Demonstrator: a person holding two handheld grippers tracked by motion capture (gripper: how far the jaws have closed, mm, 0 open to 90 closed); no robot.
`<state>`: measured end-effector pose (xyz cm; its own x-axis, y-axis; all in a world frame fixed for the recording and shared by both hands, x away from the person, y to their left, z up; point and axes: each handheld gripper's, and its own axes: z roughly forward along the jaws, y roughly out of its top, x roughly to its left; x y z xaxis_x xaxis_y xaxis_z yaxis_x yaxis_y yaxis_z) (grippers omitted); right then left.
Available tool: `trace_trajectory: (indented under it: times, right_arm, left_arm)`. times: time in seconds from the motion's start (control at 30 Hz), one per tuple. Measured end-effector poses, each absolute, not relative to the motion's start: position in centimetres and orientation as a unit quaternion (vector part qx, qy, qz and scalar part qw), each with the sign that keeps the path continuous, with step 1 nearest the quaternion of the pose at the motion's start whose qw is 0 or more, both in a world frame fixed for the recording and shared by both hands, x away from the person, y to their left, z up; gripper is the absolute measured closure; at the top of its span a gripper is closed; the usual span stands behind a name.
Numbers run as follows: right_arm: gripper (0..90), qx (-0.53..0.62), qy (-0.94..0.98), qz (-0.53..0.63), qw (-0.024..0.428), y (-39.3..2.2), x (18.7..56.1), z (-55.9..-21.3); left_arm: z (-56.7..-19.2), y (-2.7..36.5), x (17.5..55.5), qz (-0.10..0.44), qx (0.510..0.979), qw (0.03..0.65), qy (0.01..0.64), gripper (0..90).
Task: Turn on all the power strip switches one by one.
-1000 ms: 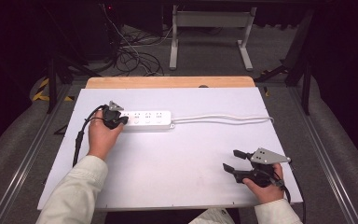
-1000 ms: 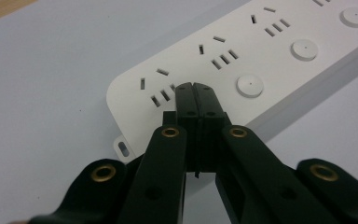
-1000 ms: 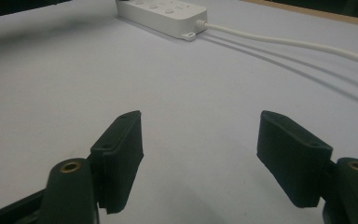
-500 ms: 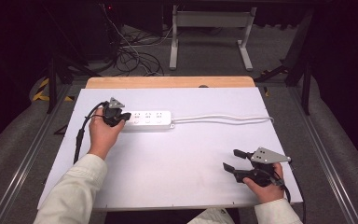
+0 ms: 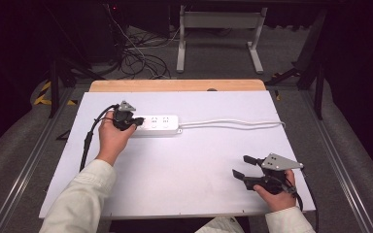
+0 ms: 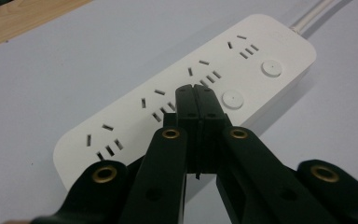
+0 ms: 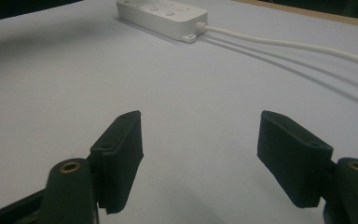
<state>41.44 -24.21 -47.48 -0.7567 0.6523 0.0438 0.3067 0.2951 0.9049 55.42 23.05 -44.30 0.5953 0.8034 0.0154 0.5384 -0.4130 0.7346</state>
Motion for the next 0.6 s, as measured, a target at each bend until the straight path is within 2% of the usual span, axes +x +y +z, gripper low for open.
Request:
trace_trajectory:
  times: [0.6]
  right_arm:
    - [31.9, 0.305, 0.786, 0.508, 0.173, -24.3, 41.5, -47.5]
  left_arm:
    - [-45.4, 22.4, 55.9, 0.193, 0.825, 0.33, 0.416, 90.0]
